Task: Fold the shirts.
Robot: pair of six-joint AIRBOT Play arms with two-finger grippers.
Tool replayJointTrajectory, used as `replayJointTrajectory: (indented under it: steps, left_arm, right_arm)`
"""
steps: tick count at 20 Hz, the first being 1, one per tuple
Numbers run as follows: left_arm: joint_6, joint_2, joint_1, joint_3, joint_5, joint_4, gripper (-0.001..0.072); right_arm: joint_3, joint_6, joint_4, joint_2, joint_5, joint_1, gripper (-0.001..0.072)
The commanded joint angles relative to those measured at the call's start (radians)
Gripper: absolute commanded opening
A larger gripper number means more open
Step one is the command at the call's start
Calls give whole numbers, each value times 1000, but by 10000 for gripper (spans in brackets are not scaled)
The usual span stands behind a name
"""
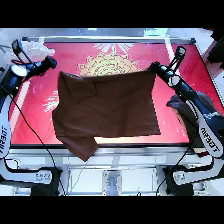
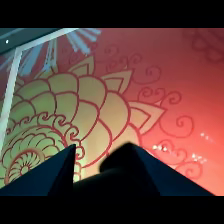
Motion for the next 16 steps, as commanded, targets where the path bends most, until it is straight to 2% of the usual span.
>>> replayJointTrajectory:
  steps: [1,2,5,6,8,11,13,16]
  left_arm:
    - [11,4,12,181,-122,10,654]
    - [39,23,25,236,-205,18,653]
    - [224,146,92,303,-508,133,650]
    - [262,193,117,299,-578,190,641]
    - [277,302,194,238,-646,245,641]
    - [290,505,362,-62,-656,188,641]
    - [326,649,450,-371,-657,120,641]
    - [301,807,486,-784,-646,10,641]
  right_arm:
    - [0,6,2,32,-59,-14,406]
    - [0,6,-18,65,-14,-39,406]
    - [-1,10,-144,200,239,-154,405]
    - [-2,11,-189,247,364,-206,405]
    - [-3,40,-290,321,599,-309,405]
    - [-20,70,-412,395,837,-431,405]
    - [-90,71,-414,454,856,-474,406]
    - [-217,71,-407,532,879,-483,406]
